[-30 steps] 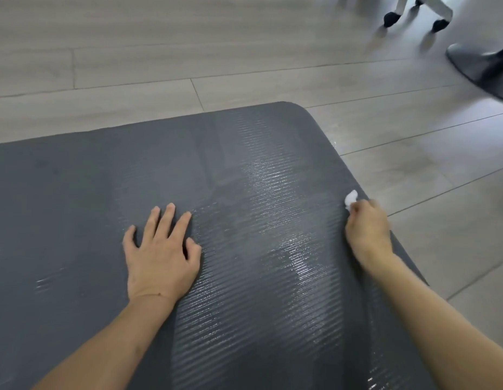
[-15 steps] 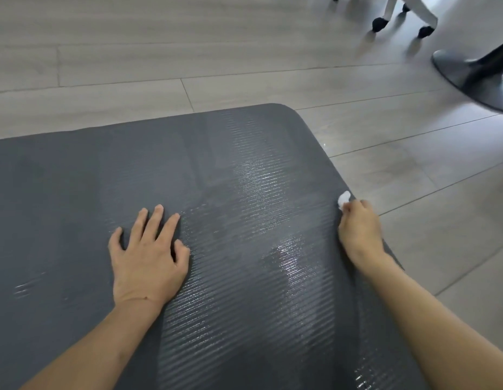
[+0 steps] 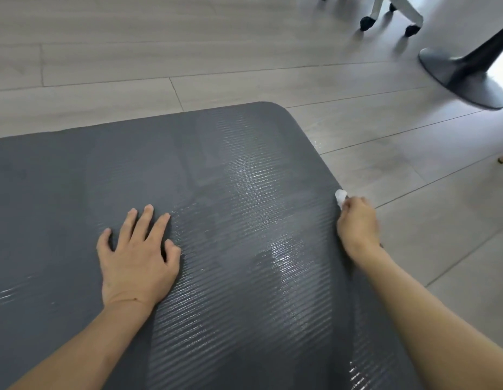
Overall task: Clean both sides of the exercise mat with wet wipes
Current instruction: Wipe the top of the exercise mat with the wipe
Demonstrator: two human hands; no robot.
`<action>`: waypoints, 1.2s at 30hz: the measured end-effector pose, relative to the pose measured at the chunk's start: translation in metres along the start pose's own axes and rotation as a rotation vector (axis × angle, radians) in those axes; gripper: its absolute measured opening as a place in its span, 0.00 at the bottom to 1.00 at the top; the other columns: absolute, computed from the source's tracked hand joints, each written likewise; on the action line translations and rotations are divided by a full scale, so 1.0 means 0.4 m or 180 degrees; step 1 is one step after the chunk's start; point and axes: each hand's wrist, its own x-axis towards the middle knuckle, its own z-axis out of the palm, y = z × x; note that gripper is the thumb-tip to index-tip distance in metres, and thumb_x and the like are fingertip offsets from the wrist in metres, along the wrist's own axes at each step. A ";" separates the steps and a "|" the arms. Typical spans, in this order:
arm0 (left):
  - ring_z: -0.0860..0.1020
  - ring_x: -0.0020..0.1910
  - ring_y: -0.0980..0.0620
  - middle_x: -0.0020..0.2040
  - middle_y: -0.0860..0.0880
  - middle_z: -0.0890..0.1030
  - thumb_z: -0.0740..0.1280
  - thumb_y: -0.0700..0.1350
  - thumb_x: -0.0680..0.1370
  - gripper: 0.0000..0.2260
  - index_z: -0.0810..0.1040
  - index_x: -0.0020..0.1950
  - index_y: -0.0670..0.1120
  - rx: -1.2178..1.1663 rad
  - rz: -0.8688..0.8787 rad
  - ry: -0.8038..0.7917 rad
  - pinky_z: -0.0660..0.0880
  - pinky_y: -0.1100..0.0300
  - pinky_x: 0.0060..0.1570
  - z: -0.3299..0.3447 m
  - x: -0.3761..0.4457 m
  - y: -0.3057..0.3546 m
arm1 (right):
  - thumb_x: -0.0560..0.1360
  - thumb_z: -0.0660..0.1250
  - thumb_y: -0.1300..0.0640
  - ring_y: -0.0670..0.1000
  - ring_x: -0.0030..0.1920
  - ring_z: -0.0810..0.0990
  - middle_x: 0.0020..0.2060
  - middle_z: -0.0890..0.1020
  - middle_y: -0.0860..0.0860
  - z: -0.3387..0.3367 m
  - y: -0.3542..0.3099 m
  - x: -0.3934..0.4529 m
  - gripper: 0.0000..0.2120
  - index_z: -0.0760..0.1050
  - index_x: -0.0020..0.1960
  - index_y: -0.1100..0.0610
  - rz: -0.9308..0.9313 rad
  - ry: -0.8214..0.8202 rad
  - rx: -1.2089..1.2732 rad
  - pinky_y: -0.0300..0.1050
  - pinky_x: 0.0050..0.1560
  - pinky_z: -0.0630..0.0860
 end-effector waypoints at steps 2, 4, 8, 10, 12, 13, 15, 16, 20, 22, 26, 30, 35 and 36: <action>0.60 0.81 0.50 0.81 0.50 0.66 0.48 0.57 0.80 0.28 0.72 0.77 0.54 0.0004 0.0015 -0.0001 0.55 0.37 0.76 0.000 0.001 0.001 | 0.77 0.59 0.64 0.63 0.51 0.78 0.48 0.78 0.60 0.025 -0.058 -0.043 0.09 0.77 0.51 0.63 0.0150 0.0084 0.0099 0.51 0.50 0.73; 0.60 0.81 0.50 0.81 0.50 0.67 0.48 0.57 0.80 0.28 0.72 0.77 0.54 0.0017 0.0008 0.0014 0.56 0.37 0.76 0.000 0.000 -0.001 | 0.79 0.62 0.61 0.54 0.49 0.77 0.45 0.77 0.52 0.062 -0.159 -0.167 0.05 0.77 0.49 0.58 -0.0345 -0.0216 0.0415 0.45 0.46 0.70; 0.61 0.81 0.50 0.80 0.50 0.67 0.48 0.57 0.79 0.28 0.72 0.76 0.54 0.0032 0.0012 0.0026 0.56 0.37 0.76 0.001 -0.002 -0.002 | 0.76 0.63 0.67 0.55 0.44 0.71 0.44 0.74 0.54 0.094 -0.224 -0.324 0.08 0.76 0.54 0.60 -0.2429 -0.0772 0.0422 0.52 0.46 0.74; 0.61 0.81 0.49 0.80 0.50 0.68 0.49 0.57 0.79 0.28 0.73 0.76 0.54 0.0032 0.0027 0.0056 0.57 0.37 0.76 0.001 -0.002 0.000 | 0.80 0.57 0.58 0.53 0.44 0.70 0.42 0.72 0.52 0.074 -0.146 -0.187 0.11 0.76 0.56 0.59 -0.2134 -0.0613 0.0211 0.52 0.49 0.71; 0.62 0.80 0.49 0.80 0.50 0.68 0.49 0.56 0.79 0.28 0.73 0.76 0.53 0.0011 0.0030 0.0088 0.57 0.37 0.75 0.001 -0.001 0.000 | 0.81 0.49 0.50 0.59 0.47 0.74 0.44 0.76 0.56 0.041 -0.051 -0.033 0.21 0.76 0.54 0.62 -0.1179 -0.0294 -0.0160 0.54 0.51 0.70; 0.62 0.80 0.48 0.80 0.50 0.68 0.49 0.56 0.79 0.28 0.73 0.76 0.53 0.0004 0.0034 0.0084 0.57 0.37 0.76 0.002 0.000 0.000 | 0.81 0.49 0.52 0.62 0.49 0.76 0.47 0.77 0.60 0.022 -0.008 0.022 0.21 0.76 0.53 0.64 -0.0590 -0.0194 -0.0281 0.55 0.50 0.71; 0.61 0.81 0.49 0.80 0.50 0.68 0.48 0.57 0.80 0.28 0.73 0.76 0.53 0.0021 0.0037 0.0058 0.56 0.37 0.76 0.001 -0.001 0.002 | 0.79 0.56 0.62 0.66 0.51 0.77 0.51 0.77 0.63 0.004 0.020 0.060 0.12 0.75 0.52 0.66 0.0180 -0.0026 -0.0225 0.55 0.50 0.73; 0.61 0.81 0.49 0.80 0.50 0.68 0.48 0.57 0.80 0.28 0.72 0.76 0.53 0.0024 0.0033 0.0057 0.56 0.37 0.76 0.001 0.000 0.002 | 0.77 0.58 0.65 0.65 0.51 0.77 0.50 0.78 0.63 0.007 -0.006 0.040 0.09 0.75 0.52 0.66 0.0105 0.0021 -0.0130 0.54 0.50 0.73; 0.62 0.80 0.48 0.80 0.50 0.68 0.50 0.56 0.79 0.28 0.73 0.75 0.53 -0.0006 0.0019 0.0086 0.56 0.37 0.75 -0.002 0.000 0.002 | 0.78 0.66 0.53 0.40 0.42 0.76 0.43 0.80 0.45 0.059 -0.209 -0.239 0.08 0.79 0.50 0.58 -0.0602 -0.0554 0.0997 0.35 0.45 0.71; 0.62 0.80 0.48 0.80 0.50 0.68 0.50 0.56 0.79 0.28 0.73 0.76 0.53 -0.0004 0.0020 0.0086 0.56 0.37 0.75 -0.002 -0.002 0.000 | 0.76 0.67 0.61 0.49 0.44 0.74 0.44 0.78 0.49 0.075 -0.268 -0.390 0.05 0.78 0.51 0.55 -0.1938 -0.1044 0.0821 0.43 0.47 0.72; 0.62 0.80 0.48 0.79 0.49 0.69 0.50 0.56 0.79 0.28 0.73 0.75 0.53 -0.0001 0.0037 0.0112 0.57 0.37 0.75 -0.001 -0.002 0.002 | 0.78 0.56 0.63 0.55 0.39 0.72 0.38 0.75 0.55 0.053 -0.126 -0.181 0.12 0.75 0.53 0.51 -0.1927 -0.0499 0.0178 0.51 0.43 0.70; 0.62 0.80 0.48 0.80 0.49 0.68 0.50 0.56 0.79 0.28 0.73 0.76 0.53 -0.0036 0.0012 0.0106 0.56 0.37 0.76 0.000 0.000 0.005 | 0.77 0.55 0.65 0.65 0.47 0.77 0.44 0.76 0.62 -0.011 0.052 0.017 0.09 0.74 0.50 0.62 -0.0333 -0.0078 -0.0221 0.54 0.45 0.71; 0.62 0.80 0.48 0.80 0.49 0.68 0.49 0.56 0.79 0.28 0.73 0.76 0.53 0.0001 0.0026 0.0100 0.56 0.37 0.76 -0.001 -0.003 0.002 | 0.72 0.66 0.70 0.59 0.41 0.76 0.40 0.77 0.57 0.075 -0.148 -0.275 0.07 0.78 0.47 0.62 -0.0955 -0.0182 0.0451 0.51 0.44 0.74; 0.61 0.80 0.48 0.80 0.49 0.68 0.49 0.56 0.79 0.28 0.73 0.76 0.53 0.0005 0.0029 0.0089 0.55 0.37 0.76 -0.001 -0.004 0.002 | 0.72 0.66 0.70 0.57 0.41 0.74 0.40 0.76 0.55 0.085 -0.182 -0.364 0.09 0.77 0.49 0.60 -0.1468 -0.0534 0.0585 0.48 0.44 0.72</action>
